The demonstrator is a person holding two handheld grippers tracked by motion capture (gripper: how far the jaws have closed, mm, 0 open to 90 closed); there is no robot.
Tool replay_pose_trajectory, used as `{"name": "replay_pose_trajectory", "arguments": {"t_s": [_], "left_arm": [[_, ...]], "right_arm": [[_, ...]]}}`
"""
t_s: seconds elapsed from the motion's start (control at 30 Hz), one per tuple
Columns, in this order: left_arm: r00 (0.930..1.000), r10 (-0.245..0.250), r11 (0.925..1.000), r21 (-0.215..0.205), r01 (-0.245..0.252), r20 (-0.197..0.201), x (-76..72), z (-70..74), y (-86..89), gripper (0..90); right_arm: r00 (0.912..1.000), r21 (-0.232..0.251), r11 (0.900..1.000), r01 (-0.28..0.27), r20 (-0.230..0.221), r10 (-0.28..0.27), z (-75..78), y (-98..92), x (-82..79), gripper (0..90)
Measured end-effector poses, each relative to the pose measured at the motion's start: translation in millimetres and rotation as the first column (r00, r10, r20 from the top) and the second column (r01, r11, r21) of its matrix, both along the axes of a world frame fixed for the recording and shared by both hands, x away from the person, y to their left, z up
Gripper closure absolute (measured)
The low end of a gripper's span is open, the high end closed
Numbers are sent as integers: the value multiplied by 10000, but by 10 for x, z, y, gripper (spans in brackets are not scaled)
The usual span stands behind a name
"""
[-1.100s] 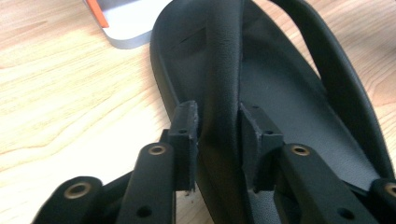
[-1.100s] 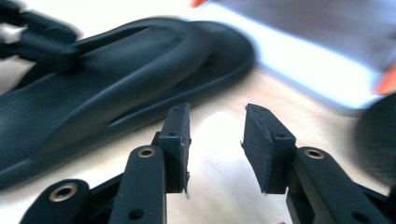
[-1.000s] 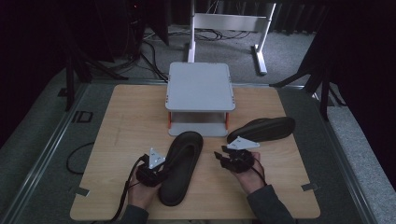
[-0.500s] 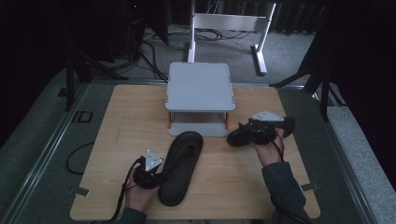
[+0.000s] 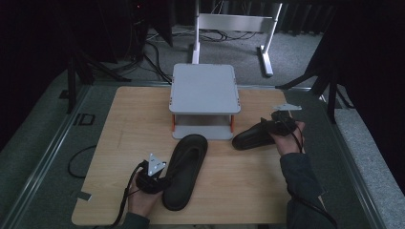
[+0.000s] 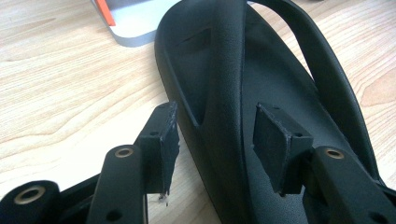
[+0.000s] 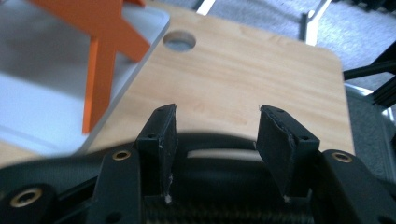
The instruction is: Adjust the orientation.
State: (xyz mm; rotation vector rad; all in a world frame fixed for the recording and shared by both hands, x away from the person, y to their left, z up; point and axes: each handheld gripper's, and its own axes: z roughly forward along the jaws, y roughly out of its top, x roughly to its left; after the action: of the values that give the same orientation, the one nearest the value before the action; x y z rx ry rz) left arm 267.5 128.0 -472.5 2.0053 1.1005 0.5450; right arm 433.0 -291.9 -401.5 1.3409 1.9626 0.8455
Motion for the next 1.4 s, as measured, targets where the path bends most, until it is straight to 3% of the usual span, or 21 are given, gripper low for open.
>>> {"name": "replay_pose_trajectory", "arguments": {"t_s": [0.27, 0.43, 0.67, 0.87, 1.13, 1.3, 1.4], "left_arm": [[10000, -17, 10000, 7, 17, -13, -3, -4, -12, 503], [10000, -19, 10000, -26, 19, -10, -6, -2, -13, 502], [10000, -48, 10000, -57, 48, 1, -15, -3, -30, 496], [10000, -47, 10000, -47, 47, 4, -15, -1, -28, 494], [10000, -12, 10000, -18, 12, 5, -13, 1, -17, 491], [10000, 11, 10000, -17, -11, 22, -15, 3, -9, 489], [10000, 55, 10000, -43, -55, 47, -14, 4, -6, 488]], "right_arm": [[9992, 124, 9994, -311, 236, 309, -24, -103, -268, 473], [9981, 578, 9975, -404, 479, 377, -79, -212, -542, 473], [9965, 860, 9960, -248, 811, 178, -226, -293, -891, 475], [9972, 1288, 9917, 9, 738, -105, -392, -361, -1130, 476], [9995, 1199, 9925, 223, 193, -248, -626, -379, -1273, 481], [9990, 1299, 9905, 447, -24, -448, -631, -408, -1319, 460], [9976, 1470, 9868, 677, 71, -694, -606, -419, -1329, 437]]}}
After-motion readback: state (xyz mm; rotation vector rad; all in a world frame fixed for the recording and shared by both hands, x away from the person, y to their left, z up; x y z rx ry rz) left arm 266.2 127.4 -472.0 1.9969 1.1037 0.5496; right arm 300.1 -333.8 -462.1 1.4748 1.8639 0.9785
